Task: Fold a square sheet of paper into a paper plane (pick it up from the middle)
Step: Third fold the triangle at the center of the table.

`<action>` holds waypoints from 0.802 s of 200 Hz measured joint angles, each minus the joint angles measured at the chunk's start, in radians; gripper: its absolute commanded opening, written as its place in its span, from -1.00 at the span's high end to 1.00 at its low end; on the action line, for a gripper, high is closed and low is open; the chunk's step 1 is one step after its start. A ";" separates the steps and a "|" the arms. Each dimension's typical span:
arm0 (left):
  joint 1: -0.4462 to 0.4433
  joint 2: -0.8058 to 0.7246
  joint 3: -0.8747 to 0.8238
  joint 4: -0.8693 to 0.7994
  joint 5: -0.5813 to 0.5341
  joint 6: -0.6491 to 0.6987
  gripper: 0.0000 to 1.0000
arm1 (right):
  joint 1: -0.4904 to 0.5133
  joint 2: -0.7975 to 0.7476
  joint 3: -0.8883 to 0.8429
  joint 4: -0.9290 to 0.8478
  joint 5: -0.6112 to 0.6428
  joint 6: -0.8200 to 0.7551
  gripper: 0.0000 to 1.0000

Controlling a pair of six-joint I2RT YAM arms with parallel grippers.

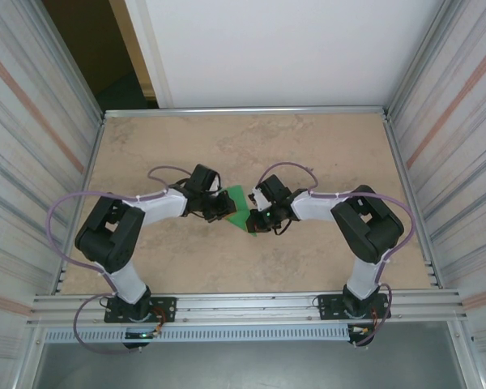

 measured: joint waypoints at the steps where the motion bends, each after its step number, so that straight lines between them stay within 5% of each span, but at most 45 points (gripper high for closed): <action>1: 0.000 -0.001 0.001 0.000 0.000 0.001 0.71 | 0.000 0.000 0.000 0.000 0.000 0.000 0.85; 160: -0.107 0.074 -0.046 0.104 -0.089 -0.111 0.91 | -0.001 0.024 0.028 -0.014 0.003 0.081 0.90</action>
